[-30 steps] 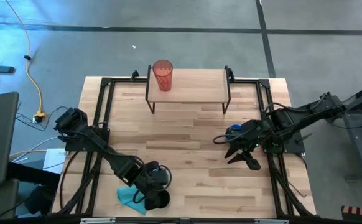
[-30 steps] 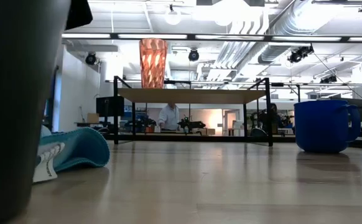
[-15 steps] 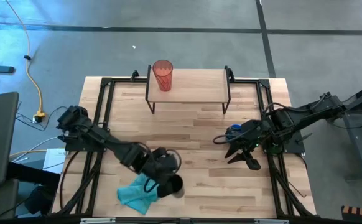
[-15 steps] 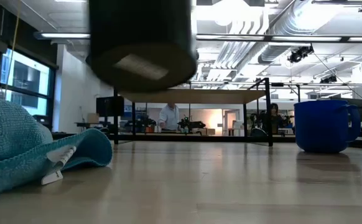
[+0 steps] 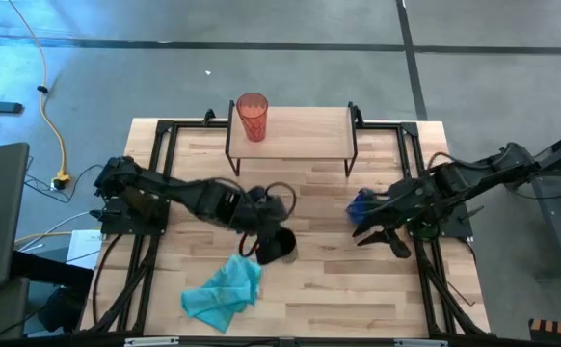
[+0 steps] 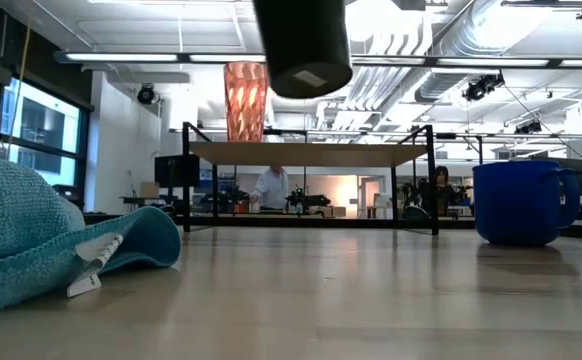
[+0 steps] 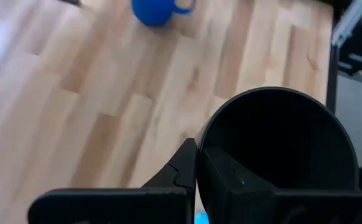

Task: Stack small to large cups/mugs on shelf
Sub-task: Put the black cup on the shelf

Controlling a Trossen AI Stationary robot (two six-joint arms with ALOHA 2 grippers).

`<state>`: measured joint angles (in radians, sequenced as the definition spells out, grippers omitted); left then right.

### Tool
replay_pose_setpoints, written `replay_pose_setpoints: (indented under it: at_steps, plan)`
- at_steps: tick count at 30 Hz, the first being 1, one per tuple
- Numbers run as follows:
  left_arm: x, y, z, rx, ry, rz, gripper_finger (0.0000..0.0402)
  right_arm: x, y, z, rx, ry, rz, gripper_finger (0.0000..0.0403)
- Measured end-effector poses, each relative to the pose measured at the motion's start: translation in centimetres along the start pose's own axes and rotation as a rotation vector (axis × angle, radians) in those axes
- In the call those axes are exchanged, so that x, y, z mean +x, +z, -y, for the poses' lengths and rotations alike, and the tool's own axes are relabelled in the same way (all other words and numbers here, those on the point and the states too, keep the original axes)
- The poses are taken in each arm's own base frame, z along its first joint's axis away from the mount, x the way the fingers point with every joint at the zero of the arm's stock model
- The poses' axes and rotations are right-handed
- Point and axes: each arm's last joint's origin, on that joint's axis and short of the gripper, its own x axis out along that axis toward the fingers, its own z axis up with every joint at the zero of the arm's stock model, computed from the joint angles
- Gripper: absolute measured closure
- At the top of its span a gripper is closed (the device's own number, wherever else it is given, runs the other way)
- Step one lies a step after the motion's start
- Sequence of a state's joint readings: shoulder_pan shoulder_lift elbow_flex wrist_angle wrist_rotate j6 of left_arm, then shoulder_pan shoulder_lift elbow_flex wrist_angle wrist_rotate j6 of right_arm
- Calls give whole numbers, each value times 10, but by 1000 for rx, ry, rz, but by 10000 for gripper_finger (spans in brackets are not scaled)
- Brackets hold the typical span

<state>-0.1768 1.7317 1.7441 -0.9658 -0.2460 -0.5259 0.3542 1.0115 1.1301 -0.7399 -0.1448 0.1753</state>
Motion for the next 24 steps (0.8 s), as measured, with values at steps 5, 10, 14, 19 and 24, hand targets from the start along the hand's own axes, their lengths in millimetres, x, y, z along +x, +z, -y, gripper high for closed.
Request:
replay_pose_setpoints:
  at_steps: [5, 10, 14, 19, 24]
  plan:
    - [-12, 23, -24, -15, 40, 39, 401, -24, -2, -1, -5, -69, 87, 300]
    - [-26, 43, -51, -22, 87, 70, 401, -43, -5, -1, -6, -132, 161, 300]
    - [-38, 58, -73, -5, 126, 105, 401, -51, -6, 0, -4, -179, 198, 300]
    - [-58, 78, -107, 38, 185, 167, 401, -53, -6, 2, 10, -270, 219, 300]
    - [-77, 93, -140, 72, 279, 231, 401, -50, -2, 5, 44, -374, 247, 300]
